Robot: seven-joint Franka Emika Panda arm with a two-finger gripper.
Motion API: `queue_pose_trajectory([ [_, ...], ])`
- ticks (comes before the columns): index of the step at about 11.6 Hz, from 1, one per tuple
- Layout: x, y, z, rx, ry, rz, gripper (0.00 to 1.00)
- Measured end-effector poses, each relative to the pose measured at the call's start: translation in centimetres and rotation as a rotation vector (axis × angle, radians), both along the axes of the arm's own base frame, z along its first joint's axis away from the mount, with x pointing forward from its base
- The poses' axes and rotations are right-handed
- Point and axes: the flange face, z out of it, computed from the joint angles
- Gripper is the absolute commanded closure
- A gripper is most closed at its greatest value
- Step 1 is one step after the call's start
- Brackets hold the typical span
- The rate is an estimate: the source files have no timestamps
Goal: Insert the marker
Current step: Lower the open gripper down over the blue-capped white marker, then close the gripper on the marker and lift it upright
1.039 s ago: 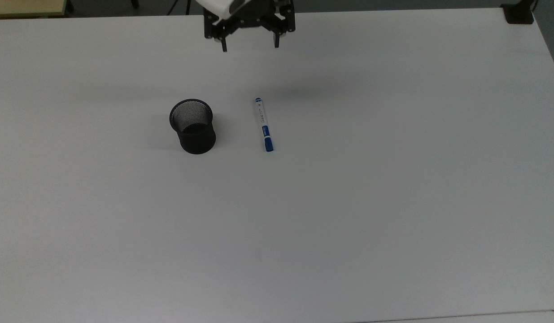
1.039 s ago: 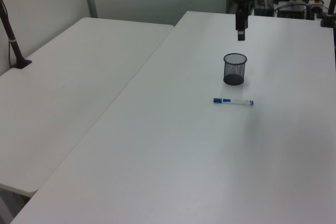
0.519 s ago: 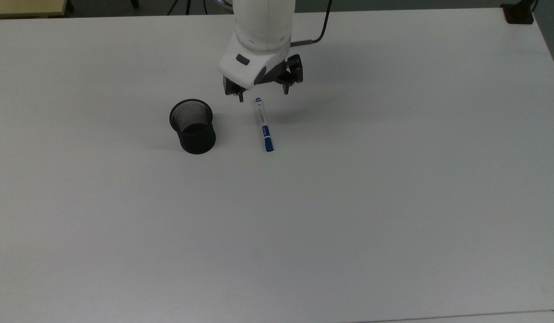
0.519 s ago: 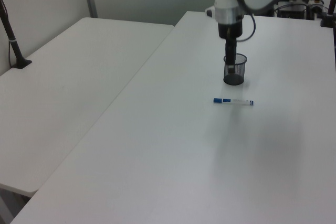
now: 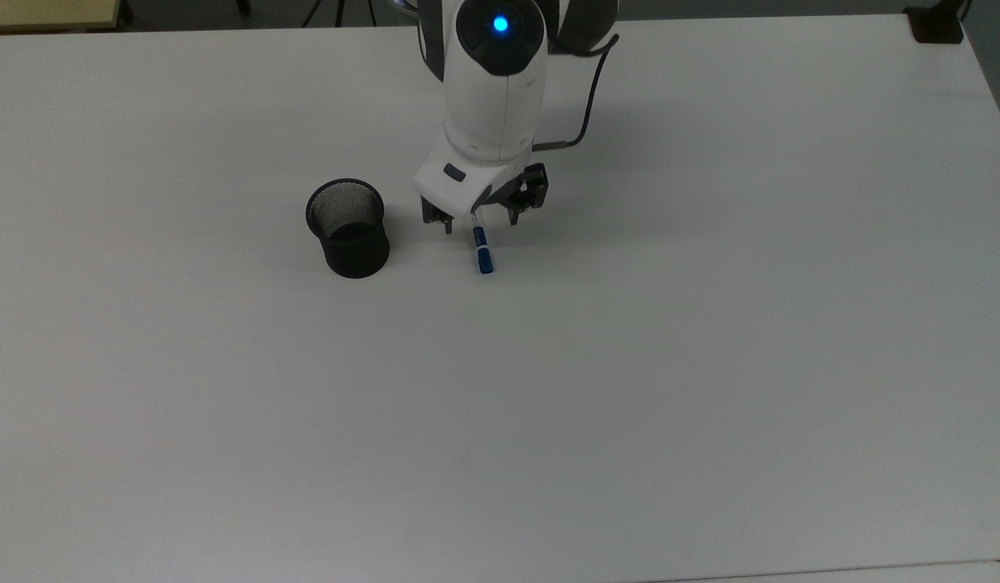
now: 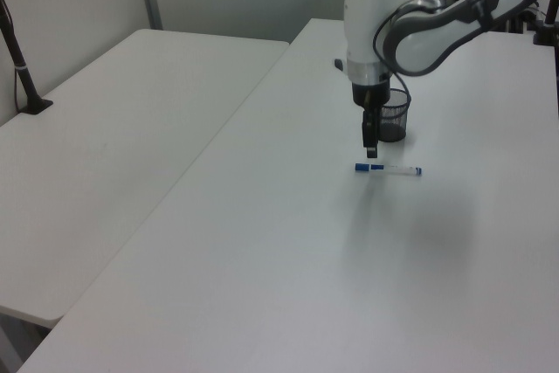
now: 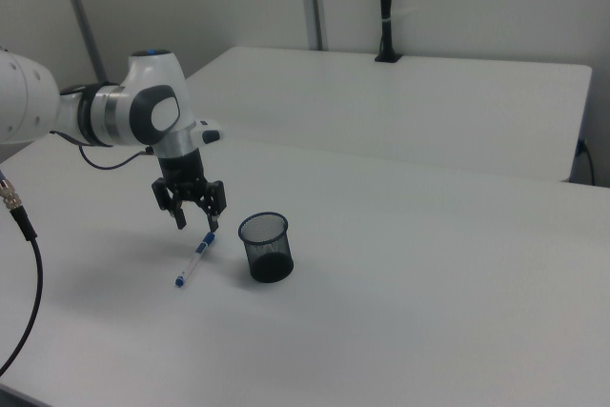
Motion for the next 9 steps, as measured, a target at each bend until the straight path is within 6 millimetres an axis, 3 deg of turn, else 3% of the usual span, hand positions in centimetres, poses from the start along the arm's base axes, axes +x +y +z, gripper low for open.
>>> queue_pose_trajectory([
  [6,0.7,1.5,-3.5,-0.011,-0.022,0.009,0.6],
  [9,0.9,1.6,-4.2,-0.015,-0.029,0.009,0.61],
])
